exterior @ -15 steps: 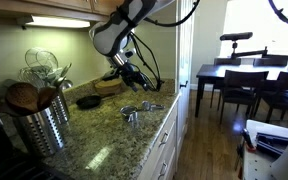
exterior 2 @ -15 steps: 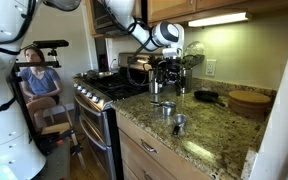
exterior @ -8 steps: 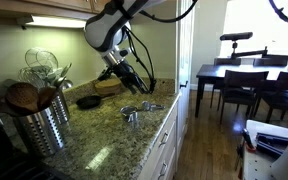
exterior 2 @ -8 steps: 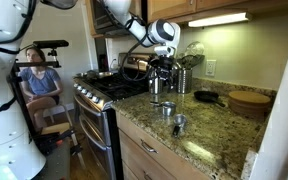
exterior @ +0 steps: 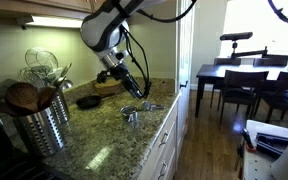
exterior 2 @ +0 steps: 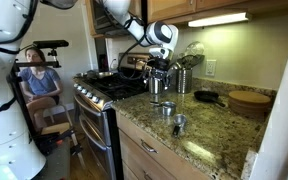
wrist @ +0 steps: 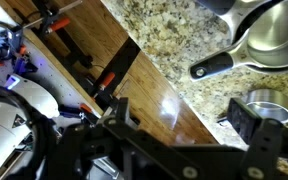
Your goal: Unstack the silver measuring cups
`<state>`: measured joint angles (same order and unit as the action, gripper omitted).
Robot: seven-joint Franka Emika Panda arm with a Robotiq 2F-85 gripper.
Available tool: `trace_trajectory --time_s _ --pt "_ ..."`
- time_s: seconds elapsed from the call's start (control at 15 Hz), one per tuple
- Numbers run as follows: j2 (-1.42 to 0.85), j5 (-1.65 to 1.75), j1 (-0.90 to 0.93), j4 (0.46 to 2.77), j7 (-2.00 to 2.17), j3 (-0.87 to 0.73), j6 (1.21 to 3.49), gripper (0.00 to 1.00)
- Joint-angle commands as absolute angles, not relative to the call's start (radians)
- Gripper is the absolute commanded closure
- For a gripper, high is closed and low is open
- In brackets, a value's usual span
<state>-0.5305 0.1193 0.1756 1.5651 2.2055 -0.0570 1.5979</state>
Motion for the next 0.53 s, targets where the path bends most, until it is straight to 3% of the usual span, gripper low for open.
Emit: trace_trajectory --time_s 0.0,0.47 --pt "-0.483 0.082 0.174 1.626 2.298 -0.054 1.582 0.00" --pt "-0.530 0.102 0.172 1.580 2.259 -0.041 1.597 0.00"
